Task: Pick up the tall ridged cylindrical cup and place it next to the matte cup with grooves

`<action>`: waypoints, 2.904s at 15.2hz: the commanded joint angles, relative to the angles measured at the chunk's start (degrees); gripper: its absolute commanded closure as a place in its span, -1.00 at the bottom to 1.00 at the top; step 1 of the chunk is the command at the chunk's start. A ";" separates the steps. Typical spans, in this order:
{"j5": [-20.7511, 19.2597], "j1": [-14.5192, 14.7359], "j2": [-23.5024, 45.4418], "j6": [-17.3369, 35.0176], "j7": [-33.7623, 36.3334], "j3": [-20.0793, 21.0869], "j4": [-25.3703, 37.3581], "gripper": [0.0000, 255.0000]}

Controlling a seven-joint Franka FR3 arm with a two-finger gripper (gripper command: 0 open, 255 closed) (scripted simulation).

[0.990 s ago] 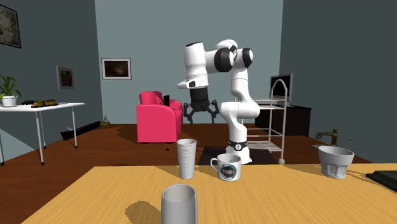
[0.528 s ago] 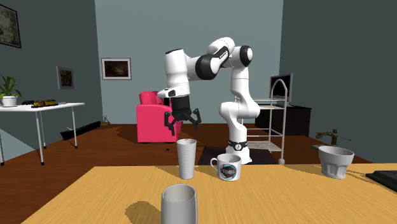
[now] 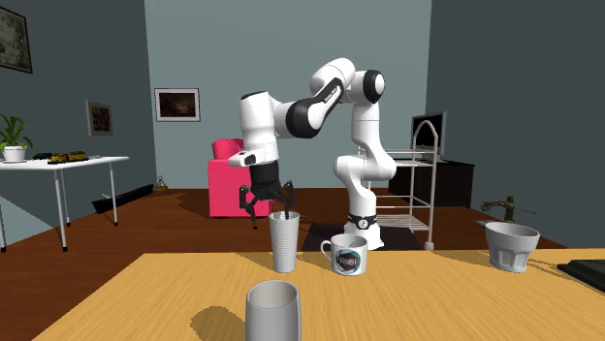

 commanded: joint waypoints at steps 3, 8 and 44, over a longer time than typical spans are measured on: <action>0.54 0.05 0.85 1.89 -0.26 0.10 -1.12 -1.00; 0.55 0.04 0.86 1.89 -0.26 0.10 -1.12 -1.00; -2.74 0.49 -5.22 -16.70 2.75 0.50 12.24 1.00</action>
